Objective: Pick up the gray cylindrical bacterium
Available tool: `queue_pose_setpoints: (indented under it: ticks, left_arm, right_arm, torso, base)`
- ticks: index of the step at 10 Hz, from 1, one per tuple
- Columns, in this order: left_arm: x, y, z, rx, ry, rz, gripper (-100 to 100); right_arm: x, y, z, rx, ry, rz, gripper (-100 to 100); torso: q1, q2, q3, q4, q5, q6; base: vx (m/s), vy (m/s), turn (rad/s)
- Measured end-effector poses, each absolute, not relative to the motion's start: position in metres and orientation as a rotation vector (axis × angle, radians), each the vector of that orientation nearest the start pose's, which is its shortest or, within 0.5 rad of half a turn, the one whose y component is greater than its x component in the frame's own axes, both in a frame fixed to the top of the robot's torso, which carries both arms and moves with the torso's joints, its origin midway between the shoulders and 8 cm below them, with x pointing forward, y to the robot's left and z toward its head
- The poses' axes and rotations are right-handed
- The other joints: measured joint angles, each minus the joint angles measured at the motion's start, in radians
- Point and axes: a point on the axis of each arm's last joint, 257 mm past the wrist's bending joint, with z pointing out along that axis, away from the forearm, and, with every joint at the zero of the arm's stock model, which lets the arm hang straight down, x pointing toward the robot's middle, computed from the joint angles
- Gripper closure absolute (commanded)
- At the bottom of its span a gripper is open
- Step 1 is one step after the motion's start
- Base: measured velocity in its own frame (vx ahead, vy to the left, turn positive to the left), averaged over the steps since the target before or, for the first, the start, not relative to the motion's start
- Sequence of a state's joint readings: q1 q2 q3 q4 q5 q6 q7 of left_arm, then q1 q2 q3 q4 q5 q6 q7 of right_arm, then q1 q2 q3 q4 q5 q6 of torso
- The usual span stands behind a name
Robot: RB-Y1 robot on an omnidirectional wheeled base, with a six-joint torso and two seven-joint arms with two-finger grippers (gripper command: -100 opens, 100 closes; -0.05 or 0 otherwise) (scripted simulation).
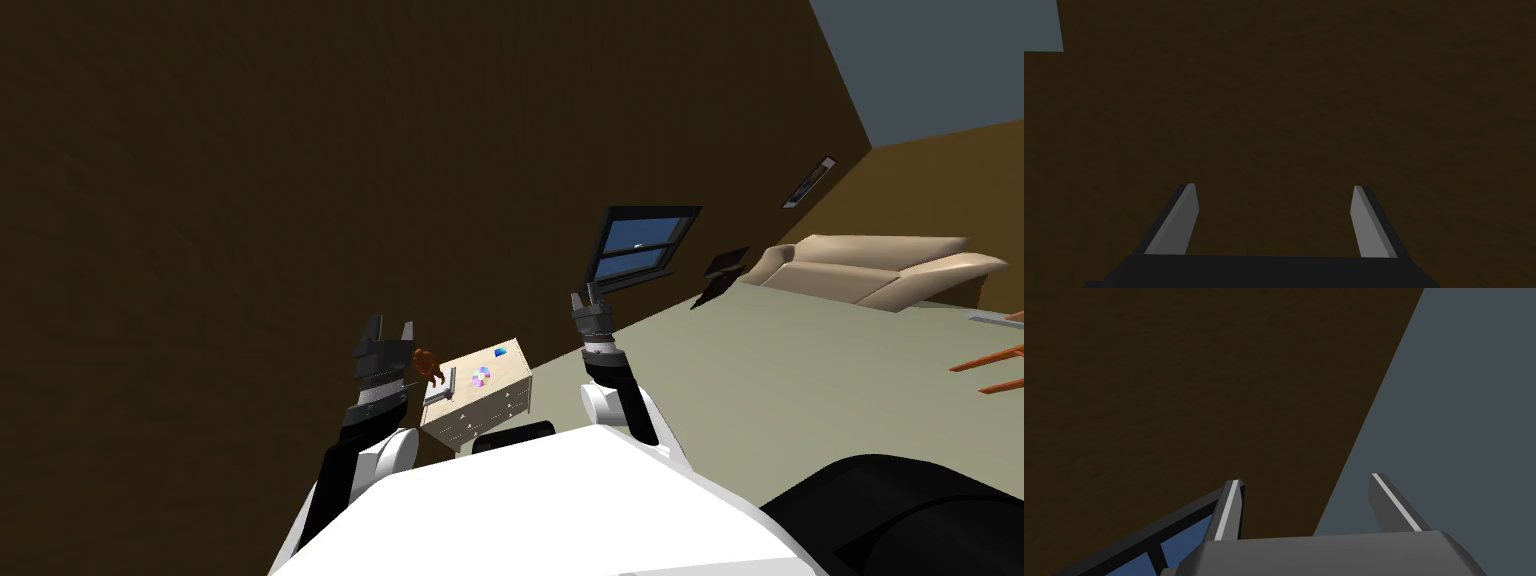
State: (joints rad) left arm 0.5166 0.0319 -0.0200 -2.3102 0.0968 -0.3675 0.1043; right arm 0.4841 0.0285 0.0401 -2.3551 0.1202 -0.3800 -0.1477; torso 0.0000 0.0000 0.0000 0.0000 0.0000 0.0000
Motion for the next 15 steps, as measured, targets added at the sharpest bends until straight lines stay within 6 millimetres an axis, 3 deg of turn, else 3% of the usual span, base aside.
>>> queue_pose_setpoints:
  ticks: [3, 8, 12, 15]
  left_arm:
    - [0.373, 0.289, -0.02, -0.891, 0.712, -1.445, -100]
    - [0.403, 0.301, -0.088, -1.07, 0.818, -1.423, -100]
    - [0.415, 0.311, -0.13, -1.195, 0.864, -1.405, -100]
    - [0.426, 0.319, -0.179, -1.33, 0.909, -1.375, -100]
  right_arm:
    - [0.353, -0.257, 0.04, 0.696, 0.637, 1.393, 0]
    - [0.353, -0.257, 0.04, 0.696, 0.637, 1.393, 0]
    - [0.353, -0.257, 0.04, 0.696, 0.637, 1.393, 0]
    - [0.353, -0.257, 0.04, 0.696, 0.637, 1.393, 0]
  torso:
    - [0.001, 0.004, 0.002, 0.001, 0.0, 0.0]
    - [0.001, 0.004, 0.002, 0.001, 0.0, 0.0]
    - [0.0, 0.002, 0.001, 0.0, 0.0, 0.0]
    - [0.0, 0.002, 0.001, 0.001, 0.0, 0.0]
  base:
    - [-0.057, 0.011, 0.082]
    - [-0.055, 0.009, 0.091]
    - [-0.03, 0.004, 0.052]
    - [-0.03, 0.006, 0.048]
